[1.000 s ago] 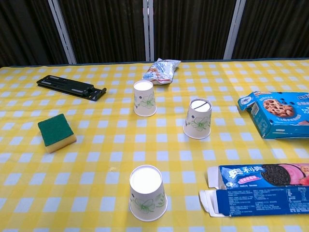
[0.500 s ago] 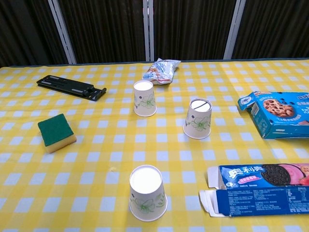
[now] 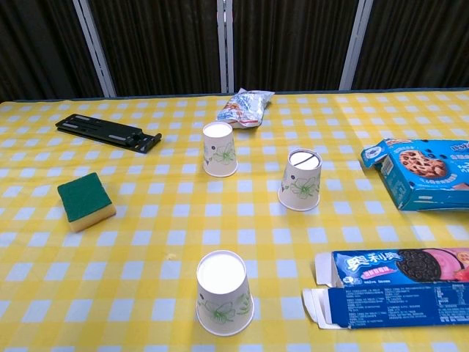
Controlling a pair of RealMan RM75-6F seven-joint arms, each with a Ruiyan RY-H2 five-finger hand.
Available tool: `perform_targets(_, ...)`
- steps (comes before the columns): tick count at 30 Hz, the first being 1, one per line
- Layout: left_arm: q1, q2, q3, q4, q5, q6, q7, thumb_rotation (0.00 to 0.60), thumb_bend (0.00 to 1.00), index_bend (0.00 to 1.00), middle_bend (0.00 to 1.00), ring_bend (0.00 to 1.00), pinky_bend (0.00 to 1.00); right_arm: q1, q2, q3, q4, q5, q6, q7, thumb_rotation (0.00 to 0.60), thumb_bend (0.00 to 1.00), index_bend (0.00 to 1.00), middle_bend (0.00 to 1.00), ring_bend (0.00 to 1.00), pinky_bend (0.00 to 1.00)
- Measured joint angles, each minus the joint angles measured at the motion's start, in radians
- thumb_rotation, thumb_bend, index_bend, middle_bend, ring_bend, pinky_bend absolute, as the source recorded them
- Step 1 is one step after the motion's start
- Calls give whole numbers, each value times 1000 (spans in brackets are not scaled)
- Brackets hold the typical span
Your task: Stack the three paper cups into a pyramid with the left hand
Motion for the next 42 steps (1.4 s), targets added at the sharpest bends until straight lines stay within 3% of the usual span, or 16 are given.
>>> perform_targets(29, -20, -23, 16, 7, 40, -17, 19, 600, 0, 0, 0, 0, 0, 0, 4, -4, -10, -3, -2, -5, 600, 198, 7, 0, 0, 0)
perform_targets(38, -72, -21, 7, -28, 65, -70, 22, 600, 5, 0, 0, 0, 0, -3, 19, 6, -15, 10, 3, 25, 600, 198, 7, 0, 0, 0)
perform_targets(42, -111, -18, 2, -61, 85, -111, 72, 600, 47, 62, 0, 0, 0, -3, 20, 8, -15, 15, 1, 32, 600, 198, 7, 0, 0, 0)
